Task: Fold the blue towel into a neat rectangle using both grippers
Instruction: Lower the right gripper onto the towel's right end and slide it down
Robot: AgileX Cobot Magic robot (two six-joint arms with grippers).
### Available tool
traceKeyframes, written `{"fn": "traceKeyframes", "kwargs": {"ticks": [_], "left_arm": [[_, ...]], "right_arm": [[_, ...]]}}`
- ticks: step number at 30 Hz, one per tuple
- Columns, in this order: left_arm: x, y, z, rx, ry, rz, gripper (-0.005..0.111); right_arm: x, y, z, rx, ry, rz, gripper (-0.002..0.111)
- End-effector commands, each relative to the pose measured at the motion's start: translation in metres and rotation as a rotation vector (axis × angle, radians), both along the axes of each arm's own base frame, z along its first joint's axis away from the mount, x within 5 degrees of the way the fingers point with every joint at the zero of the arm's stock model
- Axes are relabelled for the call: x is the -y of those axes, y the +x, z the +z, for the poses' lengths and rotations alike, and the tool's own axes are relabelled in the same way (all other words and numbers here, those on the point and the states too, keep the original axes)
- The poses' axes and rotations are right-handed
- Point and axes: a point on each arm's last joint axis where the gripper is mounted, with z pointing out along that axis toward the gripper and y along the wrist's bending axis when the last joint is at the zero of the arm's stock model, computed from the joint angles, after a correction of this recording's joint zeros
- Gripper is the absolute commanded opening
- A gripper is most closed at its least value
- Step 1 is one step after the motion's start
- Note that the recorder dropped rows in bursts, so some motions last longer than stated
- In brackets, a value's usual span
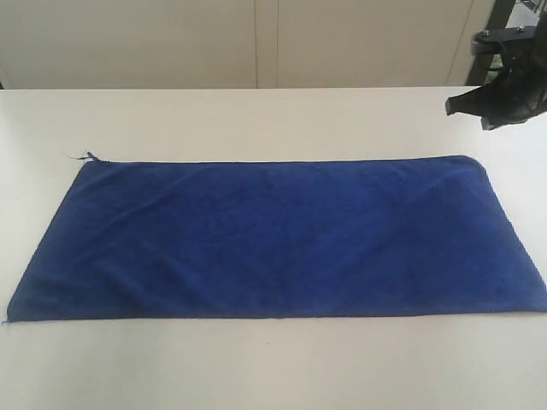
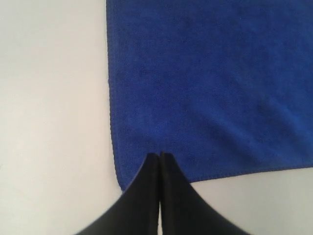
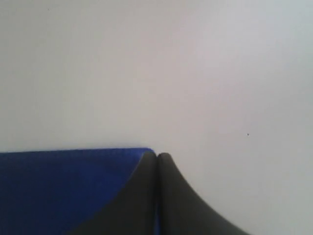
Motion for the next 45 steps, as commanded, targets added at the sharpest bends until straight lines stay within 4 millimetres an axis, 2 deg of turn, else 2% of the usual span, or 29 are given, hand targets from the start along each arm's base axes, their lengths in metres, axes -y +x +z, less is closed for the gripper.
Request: {"fn": "traceKeyframes", "kwargs": {"ticks": [1,9,19,23,26,33,45], "left_arm": [[0.002,-0.003,0.0,-0.003,-0.007,-0.006,0.0],[0.002,-0.003,0.0,-0.003,-0.007,-0.006,0.0],[0.002,-0.003,0.0,-0.003,-0.007,-0.006,0.0],[0.002,-0.003,0.0,-0.003,-0.007,-0.006,0.0],[0.002,-0.003,0.0,-0.003,-0.007,-0.006,0.0],[0.002,-0.003,0.0,-0.003,-0.007,-0.006,0.0],[0.002,-0.003,0.0,-0.003,-0.007,-0.006,0.0]], "right_arm": [[0.003,-0.012,-0.001,-0.12,0.021,-0.026,0.0],[-0.002,-0.042,-0.009,-0.451,0.089,-0.057,0.0],[-0.015,-0.091,0.021,-0.424,0.135,-0.053,0.0],[-0.017,-0.113,0.024,-0.419,0.134,-0.054,0.0],[-0.018,-0.127,0.016,-0.435,0.136,-0.058,0.0],[-0.02,-0.151,-0.018,-0.504,0.144,-0.081,0.0],[-0.02,-0.166,-0.049,-0.573,0.128,-0.078,0.0]]}}
